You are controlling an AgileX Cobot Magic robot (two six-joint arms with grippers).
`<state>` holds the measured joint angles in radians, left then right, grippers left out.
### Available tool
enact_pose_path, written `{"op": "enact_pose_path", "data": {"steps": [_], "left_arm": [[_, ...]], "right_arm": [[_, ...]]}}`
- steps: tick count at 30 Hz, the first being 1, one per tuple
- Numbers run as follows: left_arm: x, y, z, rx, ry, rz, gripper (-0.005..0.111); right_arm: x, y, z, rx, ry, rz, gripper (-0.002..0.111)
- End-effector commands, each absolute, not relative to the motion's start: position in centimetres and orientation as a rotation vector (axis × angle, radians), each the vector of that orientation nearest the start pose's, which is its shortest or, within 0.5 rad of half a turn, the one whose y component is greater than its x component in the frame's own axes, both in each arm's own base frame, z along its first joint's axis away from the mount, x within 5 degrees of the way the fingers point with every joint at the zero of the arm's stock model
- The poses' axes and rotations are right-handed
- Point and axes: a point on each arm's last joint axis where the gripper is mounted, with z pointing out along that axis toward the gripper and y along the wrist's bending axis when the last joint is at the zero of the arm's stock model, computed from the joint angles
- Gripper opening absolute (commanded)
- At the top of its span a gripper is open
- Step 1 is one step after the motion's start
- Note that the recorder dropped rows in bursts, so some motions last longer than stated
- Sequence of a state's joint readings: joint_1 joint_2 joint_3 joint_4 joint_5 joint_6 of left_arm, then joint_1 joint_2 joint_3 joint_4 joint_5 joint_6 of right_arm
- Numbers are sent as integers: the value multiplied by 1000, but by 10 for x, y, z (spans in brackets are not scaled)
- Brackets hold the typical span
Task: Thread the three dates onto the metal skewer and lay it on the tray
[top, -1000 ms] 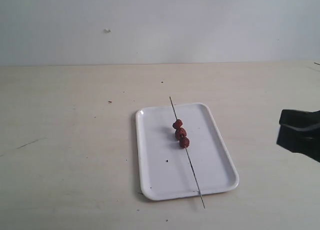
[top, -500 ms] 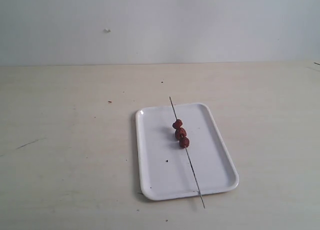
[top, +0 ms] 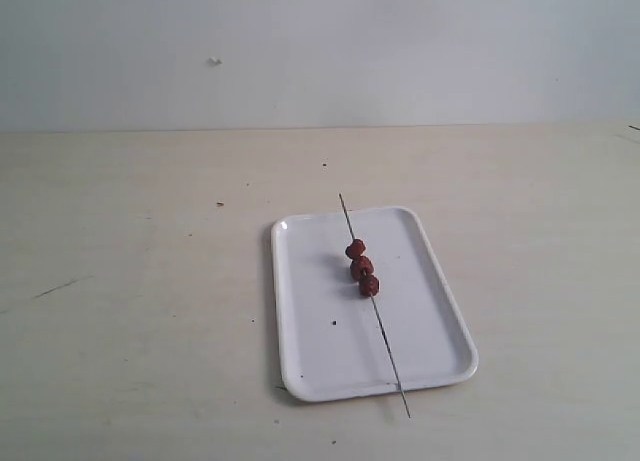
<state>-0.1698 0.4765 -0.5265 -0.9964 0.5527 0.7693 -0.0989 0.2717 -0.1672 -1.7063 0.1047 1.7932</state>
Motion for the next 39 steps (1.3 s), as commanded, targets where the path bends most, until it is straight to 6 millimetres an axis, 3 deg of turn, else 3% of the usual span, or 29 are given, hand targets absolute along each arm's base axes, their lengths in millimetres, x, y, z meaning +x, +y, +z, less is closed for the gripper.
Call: {"op": "enact_pose_path", "data": {"steps": [1, 8, 14, 21, 31, 39], "left_arm": [[83, -55, 327, 356, 1742, -629, 0], [83, -55, 327, 358, 1741, -627, 0], [83, -55, 327, 358, 1741, -627, 0], [83, -55, 327, 358, 1741, -627, 0], [83, -55, 327, 358, 1741, -627, 0], [83, -55, 327, 358, 1741, -627, 0]], "right_arm": [[79, -11, 251, 218, 1570, 0, 0], [80, -8, 251, 250, 1570, 82, 0], [80, -8, 251, 166, 1573, 7, 0], [76, -4, 222, 29, 1560, -58, 0], [65, -7, 215, 201, 1491, 38, 0], [65, -7, 215, 202, 1489, 40, 0]]}}
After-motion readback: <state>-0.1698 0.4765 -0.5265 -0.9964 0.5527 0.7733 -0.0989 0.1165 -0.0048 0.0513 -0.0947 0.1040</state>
